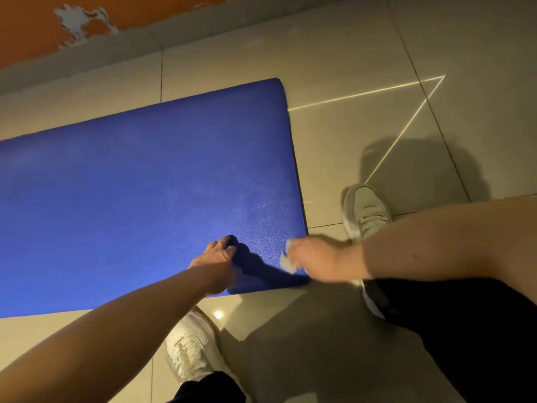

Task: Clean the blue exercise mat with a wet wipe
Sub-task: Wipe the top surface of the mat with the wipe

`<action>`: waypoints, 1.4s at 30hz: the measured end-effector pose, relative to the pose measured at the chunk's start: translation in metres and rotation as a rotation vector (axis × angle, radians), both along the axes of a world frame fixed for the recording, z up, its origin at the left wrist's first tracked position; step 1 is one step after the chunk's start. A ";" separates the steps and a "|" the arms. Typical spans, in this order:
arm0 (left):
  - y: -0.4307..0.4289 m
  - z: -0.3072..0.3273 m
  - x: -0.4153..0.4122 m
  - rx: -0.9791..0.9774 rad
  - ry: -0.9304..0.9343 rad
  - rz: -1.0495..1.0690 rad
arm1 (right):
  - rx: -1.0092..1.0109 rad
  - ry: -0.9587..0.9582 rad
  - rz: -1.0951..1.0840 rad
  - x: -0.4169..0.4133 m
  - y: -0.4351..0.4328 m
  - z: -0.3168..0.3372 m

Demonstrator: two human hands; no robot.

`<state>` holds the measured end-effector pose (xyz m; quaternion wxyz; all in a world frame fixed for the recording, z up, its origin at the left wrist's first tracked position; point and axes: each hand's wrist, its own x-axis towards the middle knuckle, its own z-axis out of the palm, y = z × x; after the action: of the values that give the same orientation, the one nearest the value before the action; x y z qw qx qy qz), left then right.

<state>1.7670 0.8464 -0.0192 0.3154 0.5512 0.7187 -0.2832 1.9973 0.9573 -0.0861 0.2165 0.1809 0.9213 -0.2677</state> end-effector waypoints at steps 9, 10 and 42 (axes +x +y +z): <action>0.012 0.002 -0.009 -0.027 0.003 0.009 | -0.016 0.097 0.052 -0.038 0.006 0.023; 0.009 0.001 -0.012 -0.038 0.016 0.001 | -0.016 0.132 -0.027 -0.050 0.018 0.024; 0.082 0.150 -0.081 0.431 -0.732 0.658 | -1.150 0.368 -1.124 -0.144 0.057 0.170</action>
<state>1.6863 0.9284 0.1310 0.4970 0.4119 0.7384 0.1953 1.8530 1.0143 0.0843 -0.0454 0.4291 0.4333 -0.7912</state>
